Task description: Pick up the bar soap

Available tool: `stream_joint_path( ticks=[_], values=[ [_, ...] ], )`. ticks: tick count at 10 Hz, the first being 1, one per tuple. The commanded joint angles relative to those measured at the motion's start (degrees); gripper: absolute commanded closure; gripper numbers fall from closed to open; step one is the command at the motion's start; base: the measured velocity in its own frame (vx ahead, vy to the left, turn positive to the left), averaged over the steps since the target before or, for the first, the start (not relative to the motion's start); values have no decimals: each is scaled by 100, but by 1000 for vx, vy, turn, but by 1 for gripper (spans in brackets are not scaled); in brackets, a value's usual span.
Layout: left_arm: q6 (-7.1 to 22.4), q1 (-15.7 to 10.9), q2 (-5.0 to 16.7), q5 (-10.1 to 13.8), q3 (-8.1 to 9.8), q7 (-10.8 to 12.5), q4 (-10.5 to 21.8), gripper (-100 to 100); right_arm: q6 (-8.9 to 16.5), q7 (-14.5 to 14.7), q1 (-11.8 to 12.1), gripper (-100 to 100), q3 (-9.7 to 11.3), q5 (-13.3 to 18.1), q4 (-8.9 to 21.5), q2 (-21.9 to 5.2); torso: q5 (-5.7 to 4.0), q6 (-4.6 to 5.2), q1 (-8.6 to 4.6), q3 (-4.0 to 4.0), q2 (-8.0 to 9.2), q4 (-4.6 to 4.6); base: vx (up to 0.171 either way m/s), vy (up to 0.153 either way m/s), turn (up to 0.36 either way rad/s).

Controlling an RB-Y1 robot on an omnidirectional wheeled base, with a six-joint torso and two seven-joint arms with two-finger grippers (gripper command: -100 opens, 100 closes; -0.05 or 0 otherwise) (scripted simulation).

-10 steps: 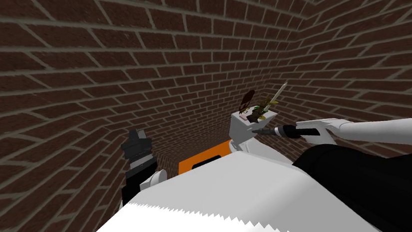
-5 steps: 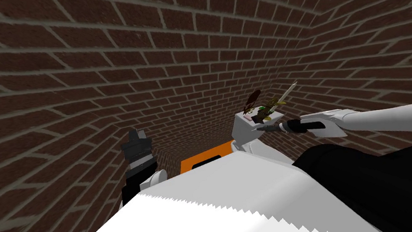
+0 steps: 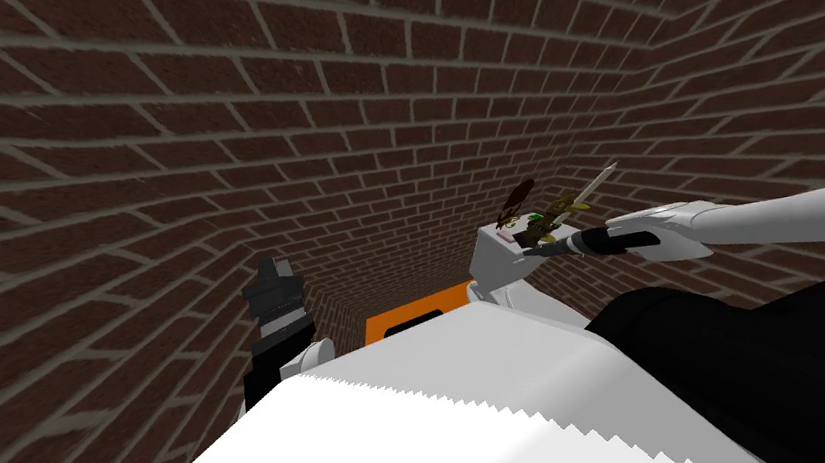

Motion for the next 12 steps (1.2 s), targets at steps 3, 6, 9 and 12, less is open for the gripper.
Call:
stream_joint_path(
  ticks=[3, 6, 9, 12],
  values=[
    [0, 0, 0, 0, 1, 0, 0, 0, 34, 297, 173, -100, 99, -559, -45, -294, -2, 3, -11, 0, -1, 0, 13, 26, 2],
    [0, 0, 0, 0, 0, 0, 0, 0, 106, 287, 190, -100, 199, -583, 114, -569, -1, 1, -3, -3, -6, -1, 19, 44, 49],
    [0, 0, 0, 0, 1, 0, 0, 0, 165, 358, 138, 0, 342, -714, 123, -709, -1, 2, -7, 2, 3, 2, 1, 31, 26],
    [0, 1, 1, 0, 1, 0, 0, 0, 273, 483, 121, -100, 365, -560, 198, -298, -8, -1, -29, -7, -12, -2, 49, -12, 70]
  ],
)
